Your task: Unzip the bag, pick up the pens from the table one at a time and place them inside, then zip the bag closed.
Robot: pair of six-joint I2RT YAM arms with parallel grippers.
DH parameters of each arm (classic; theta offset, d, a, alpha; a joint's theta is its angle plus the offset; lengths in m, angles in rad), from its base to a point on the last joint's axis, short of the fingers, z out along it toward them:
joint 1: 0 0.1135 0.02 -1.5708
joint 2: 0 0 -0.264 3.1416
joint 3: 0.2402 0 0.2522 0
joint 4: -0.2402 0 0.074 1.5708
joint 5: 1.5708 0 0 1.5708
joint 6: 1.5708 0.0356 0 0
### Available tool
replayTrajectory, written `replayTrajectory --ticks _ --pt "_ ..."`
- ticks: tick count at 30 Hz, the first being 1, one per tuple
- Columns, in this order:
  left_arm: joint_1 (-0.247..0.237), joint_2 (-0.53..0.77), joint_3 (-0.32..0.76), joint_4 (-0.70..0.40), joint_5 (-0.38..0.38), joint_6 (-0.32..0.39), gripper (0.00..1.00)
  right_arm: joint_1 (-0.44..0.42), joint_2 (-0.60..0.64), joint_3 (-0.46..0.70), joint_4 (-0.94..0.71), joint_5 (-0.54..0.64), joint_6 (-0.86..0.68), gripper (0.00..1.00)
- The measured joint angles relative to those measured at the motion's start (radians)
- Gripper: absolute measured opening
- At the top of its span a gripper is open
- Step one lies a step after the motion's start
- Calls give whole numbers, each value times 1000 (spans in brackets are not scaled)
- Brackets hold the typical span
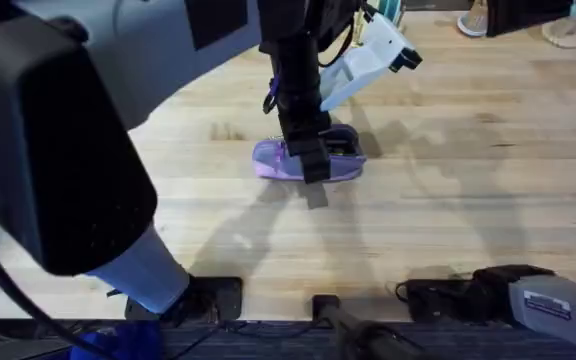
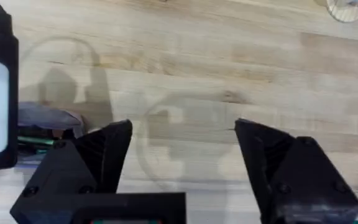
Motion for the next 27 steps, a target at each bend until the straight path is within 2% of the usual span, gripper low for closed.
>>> replayTrajectory --ticks 5,15,19,27 --pt "16 -54 0 11 -6 0 995 0 0 0 0 0 0 996" --pt "150 -340 0 10 -14 0 996 0 0 0 2 0 0 995" --pt "166 -401 0 3 -10 0 995 0 0 0 3 0 0 995" --pt "167 -509 0 -22 -7 11 995 0 0 0 3 0 0 995"
